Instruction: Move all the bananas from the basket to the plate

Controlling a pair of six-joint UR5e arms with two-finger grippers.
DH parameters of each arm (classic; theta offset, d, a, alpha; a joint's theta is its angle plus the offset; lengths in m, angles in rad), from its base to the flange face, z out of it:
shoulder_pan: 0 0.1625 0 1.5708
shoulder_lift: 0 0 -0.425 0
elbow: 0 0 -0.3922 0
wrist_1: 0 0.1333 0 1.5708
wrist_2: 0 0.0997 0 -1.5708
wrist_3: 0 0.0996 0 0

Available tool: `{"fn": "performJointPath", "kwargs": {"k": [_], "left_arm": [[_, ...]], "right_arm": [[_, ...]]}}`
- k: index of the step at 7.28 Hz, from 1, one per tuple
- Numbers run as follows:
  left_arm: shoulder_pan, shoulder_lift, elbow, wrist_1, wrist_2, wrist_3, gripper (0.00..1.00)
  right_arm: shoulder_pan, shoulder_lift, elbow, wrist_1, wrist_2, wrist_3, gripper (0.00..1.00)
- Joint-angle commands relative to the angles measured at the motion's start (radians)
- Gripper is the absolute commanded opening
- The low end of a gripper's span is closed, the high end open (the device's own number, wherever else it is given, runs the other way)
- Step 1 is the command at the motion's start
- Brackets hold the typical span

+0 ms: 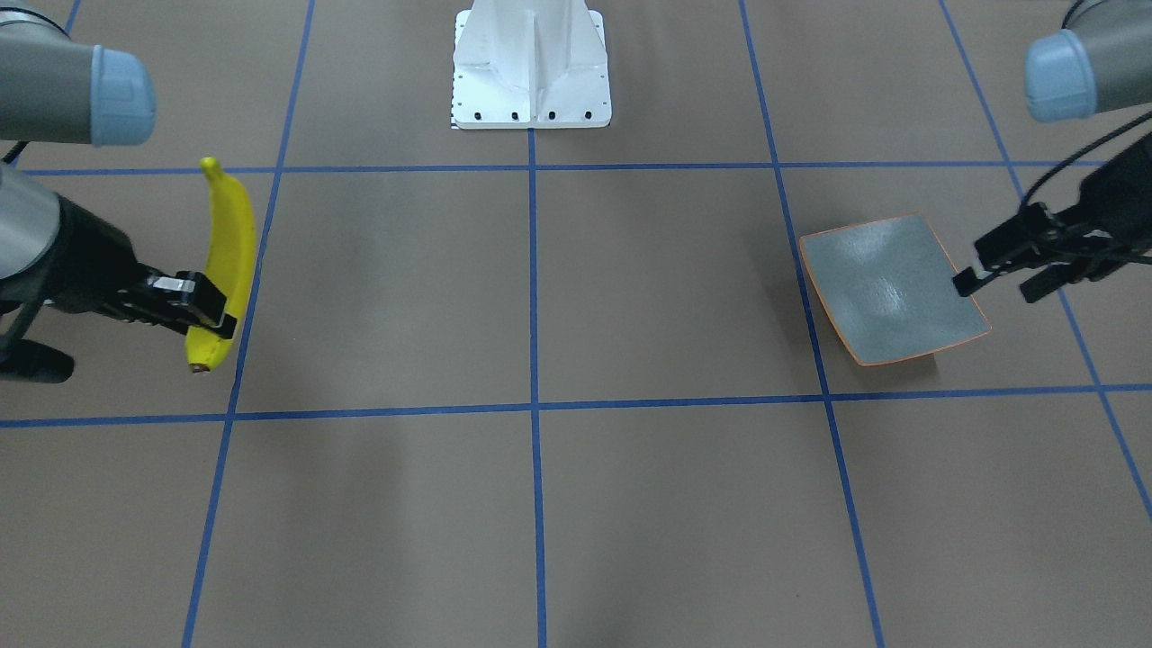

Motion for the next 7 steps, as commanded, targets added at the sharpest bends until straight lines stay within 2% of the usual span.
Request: {"fn": "performJointPath", "kwargs": {"k": [1,3,5,7], "left_arm": [[0.134,-0.102,-0.016,-0.096,0.007,-0.304,1.00],[0.209,-0.168,-0.019,-0.192,0.019,-0.514,1.00],[0.255,-0.181,-0.018,-0.334,0.019,-0.646,1.00],[0.301,-0.181,-0.019,-0.423,0.022,-0.673,1.00]], "right_arm": [[-0.103,0.052,0.039,0.073,-0.061,0.198,0.00],[-0.230,0.093,0.046,0.181,-0.188,0.346,0.00],[-0.264,0.090,0.051,0.363,-0.193,0.445,0.00],[-0.281,0.088,0.050,0.509,-0.193,0.530,0.00]]}}
